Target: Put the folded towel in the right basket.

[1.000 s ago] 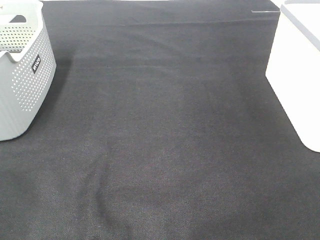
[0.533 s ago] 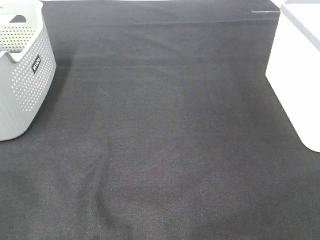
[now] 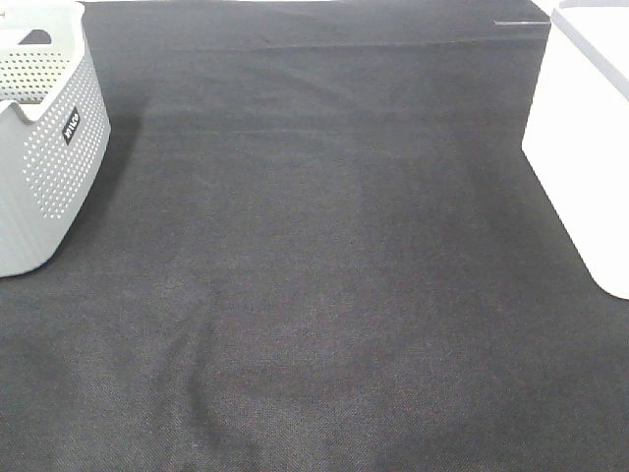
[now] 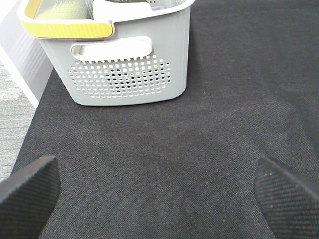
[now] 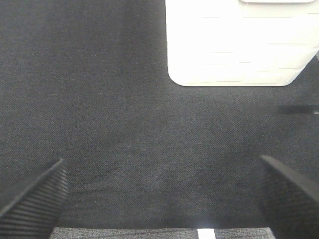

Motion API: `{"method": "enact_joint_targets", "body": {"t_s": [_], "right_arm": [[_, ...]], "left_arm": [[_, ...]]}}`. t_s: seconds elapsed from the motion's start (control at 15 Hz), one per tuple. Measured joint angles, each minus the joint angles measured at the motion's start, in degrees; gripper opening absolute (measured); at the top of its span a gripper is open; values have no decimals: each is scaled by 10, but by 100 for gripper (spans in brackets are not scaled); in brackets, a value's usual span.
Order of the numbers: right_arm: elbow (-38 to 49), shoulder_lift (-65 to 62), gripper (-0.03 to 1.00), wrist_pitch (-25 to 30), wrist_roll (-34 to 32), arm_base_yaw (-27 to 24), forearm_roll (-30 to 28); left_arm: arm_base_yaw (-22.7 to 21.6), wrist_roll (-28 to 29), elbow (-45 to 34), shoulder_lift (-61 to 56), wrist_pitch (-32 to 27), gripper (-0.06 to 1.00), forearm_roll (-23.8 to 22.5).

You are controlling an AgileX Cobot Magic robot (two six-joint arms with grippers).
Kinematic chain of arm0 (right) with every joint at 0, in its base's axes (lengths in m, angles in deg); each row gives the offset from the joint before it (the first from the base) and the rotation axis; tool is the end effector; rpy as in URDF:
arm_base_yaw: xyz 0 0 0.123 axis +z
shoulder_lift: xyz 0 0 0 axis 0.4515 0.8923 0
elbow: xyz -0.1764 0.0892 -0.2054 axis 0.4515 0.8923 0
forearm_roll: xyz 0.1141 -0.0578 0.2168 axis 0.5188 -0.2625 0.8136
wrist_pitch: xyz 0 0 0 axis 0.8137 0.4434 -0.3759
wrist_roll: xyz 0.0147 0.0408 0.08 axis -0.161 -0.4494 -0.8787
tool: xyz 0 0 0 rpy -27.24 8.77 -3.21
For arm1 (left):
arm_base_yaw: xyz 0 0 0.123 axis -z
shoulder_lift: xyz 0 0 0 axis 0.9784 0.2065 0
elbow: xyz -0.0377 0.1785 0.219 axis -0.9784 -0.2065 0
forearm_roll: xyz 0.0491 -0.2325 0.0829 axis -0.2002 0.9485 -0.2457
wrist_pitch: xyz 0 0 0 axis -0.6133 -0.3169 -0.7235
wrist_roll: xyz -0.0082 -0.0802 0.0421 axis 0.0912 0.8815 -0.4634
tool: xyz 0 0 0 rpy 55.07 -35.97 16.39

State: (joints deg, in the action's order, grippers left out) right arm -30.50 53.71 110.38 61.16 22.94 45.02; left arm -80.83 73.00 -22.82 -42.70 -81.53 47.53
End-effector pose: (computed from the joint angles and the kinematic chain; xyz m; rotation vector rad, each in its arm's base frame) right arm -0.0022 0.0068 0.2615 -0.0147 2.1265 0.0145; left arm -0.0057 0.0008 0.2789 0.0176 2.0275 0.0876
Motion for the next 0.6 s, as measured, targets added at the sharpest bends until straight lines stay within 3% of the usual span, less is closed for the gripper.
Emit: {"method": "enact_joint_targets", "body": {"t_s": [0.6], "right_arm": [[0,0,97,0,0,0,0]], "left_arm": [[0,0,0,0,0,99,0]]}}
